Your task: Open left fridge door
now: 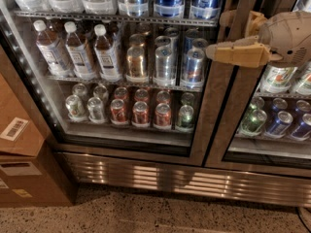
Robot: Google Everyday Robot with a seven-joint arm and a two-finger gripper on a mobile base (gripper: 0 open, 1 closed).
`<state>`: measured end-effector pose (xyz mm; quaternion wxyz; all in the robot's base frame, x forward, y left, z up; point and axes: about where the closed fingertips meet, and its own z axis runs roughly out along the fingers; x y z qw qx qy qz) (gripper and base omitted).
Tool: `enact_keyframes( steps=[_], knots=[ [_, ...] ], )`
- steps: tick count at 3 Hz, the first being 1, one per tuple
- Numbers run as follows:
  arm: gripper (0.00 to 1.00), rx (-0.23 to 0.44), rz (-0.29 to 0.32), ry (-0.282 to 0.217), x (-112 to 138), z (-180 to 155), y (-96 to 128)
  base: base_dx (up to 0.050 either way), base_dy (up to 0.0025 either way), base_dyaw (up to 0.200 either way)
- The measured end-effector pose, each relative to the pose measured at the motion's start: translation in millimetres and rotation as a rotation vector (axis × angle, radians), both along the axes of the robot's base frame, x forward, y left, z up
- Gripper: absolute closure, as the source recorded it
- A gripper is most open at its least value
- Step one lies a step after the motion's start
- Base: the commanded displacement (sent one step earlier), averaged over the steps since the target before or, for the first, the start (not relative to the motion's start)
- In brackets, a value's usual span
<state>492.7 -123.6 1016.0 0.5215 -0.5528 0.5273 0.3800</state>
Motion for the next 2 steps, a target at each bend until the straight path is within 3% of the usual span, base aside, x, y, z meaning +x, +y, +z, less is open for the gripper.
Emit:
enact_keyframes(
  steps=[1, 2],
  knots=[
    [1.0, 0.0, 0.0, 0.0, 0.0, 0.0, 0.0, -0.039, -0.00005, 0.0],
    [1.0, 0.0, 0.0, 0.0, 0.0, 0.0, 0.1, -0.05, -0.00001, 0.0]
  ],
)
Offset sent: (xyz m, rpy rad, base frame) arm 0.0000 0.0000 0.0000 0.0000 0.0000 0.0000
